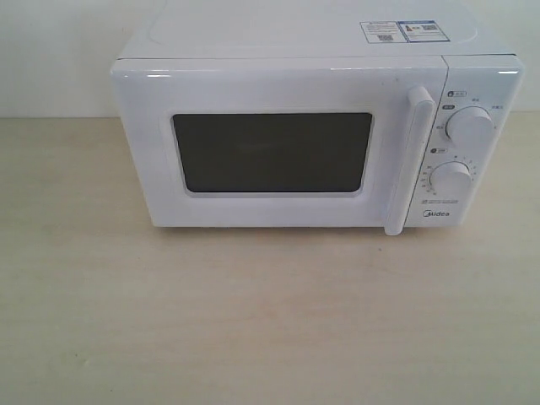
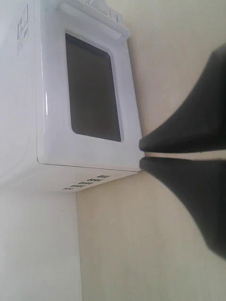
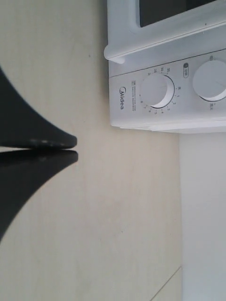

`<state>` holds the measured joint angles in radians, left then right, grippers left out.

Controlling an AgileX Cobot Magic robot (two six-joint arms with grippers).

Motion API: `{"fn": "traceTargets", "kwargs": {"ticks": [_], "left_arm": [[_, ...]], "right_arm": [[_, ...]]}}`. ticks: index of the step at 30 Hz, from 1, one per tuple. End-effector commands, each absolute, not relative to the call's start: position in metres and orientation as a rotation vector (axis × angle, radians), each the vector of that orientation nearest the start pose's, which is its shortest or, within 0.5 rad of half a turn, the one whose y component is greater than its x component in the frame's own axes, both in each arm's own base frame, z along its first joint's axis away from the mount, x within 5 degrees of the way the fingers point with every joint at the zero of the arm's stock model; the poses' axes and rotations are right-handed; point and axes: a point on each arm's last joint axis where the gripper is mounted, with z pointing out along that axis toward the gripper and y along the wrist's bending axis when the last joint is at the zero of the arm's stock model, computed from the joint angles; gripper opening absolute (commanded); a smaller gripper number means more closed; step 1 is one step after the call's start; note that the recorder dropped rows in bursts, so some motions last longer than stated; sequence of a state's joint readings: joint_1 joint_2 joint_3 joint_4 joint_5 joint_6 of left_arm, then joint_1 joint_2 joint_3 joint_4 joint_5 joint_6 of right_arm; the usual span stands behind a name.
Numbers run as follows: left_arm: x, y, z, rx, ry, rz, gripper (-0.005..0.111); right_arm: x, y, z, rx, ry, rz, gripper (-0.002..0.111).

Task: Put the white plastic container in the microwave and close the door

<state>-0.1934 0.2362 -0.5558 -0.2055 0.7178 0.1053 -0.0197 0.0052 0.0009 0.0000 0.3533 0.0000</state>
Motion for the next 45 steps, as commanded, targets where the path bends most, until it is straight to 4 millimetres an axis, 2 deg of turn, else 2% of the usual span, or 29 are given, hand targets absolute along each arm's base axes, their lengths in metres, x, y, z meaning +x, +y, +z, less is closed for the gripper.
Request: {"fn": "traceTargets", "kwargs": {"ticks": [1, 18, 21, 25, 32, 39, 45], "left_arm": [[0.039, -0.020, 0.319, 0.228, 1.850, -0.301, 0.004], [0.040, -0.020, 0.321, 0.224, 1.832, -0.295, 0.004], [0.041, -0.017, 0.324, 0.217, 1.759, -0.250, 0.004], [0.040, -0.011, 0.326, 0.180, 1.578, -0.160, 0.004], [0.027, -0.002, 0.303, 0.007, 1.379, -0.006, 0.004], [0.038, -0.001, 0.272, -0.009, 1.478, 0.001, 0.004], [0.050, -0.001, 0.232, -0.013, 1.594, -0.001, 0.004]], "right_arm": [[0.053, -0.002, 0.182, 0.019, 1.833, -0.023, 0.000], [0.053, -0.002, 0.182, 0.019, 1.833, -0.023, 0.000], [0.053, -0.002, 0.182, 0.019, 1.833, -0.023, 0.000], [0.053, -0.002, 0.182, 0.019, 1.833, -0.023, 0.000], [0.053, -0.002, 0.182, 0.019, 1.833, -0.023, 0.000], [0.053, -0.002, 0.182, 0.019, 1.833, -0.023, 0.000], [0.053, -0.002, 0.182, 0.019, 1.833, -0.023, 0.000]]}}
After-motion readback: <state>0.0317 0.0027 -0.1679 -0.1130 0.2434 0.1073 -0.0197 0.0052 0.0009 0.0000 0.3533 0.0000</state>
